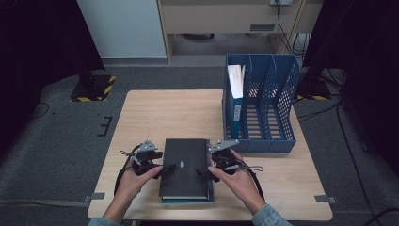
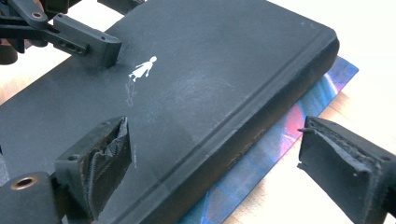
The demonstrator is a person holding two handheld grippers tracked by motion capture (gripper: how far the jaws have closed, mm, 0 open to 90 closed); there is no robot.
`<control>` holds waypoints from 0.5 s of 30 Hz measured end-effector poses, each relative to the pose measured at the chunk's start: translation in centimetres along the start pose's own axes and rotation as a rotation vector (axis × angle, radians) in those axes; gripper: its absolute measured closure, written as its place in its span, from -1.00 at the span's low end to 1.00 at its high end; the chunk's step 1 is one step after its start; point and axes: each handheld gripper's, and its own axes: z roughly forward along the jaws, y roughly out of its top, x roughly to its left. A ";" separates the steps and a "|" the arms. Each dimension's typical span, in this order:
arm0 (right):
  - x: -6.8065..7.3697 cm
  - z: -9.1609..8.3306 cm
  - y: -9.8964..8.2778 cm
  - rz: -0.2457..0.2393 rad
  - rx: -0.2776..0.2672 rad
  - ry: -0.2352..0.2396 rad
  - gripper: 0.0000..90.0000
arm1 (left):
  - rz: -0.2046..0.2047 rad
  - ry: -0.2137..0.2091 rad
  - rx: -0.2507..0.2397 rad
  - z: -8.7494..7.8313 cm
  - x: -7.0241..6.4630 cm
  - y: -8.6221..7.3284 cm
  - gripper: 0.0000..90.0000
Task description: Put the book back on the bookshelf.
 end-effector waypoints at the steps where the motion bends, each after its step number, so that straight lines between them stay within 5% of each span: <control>1: -0.1 0.0 0.0 0.000 -0.002 -0.004 -0.79 | -0.005 -0.009 -0.001 0.2 0.0 0.0 -0.54; 6: -0.4 0.0 -0.3 0.012 0.012 -0.010 -0.79 | -0.033 -0.036 0.002 0.6 0.2 0.2 -0.57; 15: -0.7 0.2 -0.8 0.025 0.032 0.000 -0.79 | 0.011 -0.044 0.054 1.6 -0.3 1.6 -0.58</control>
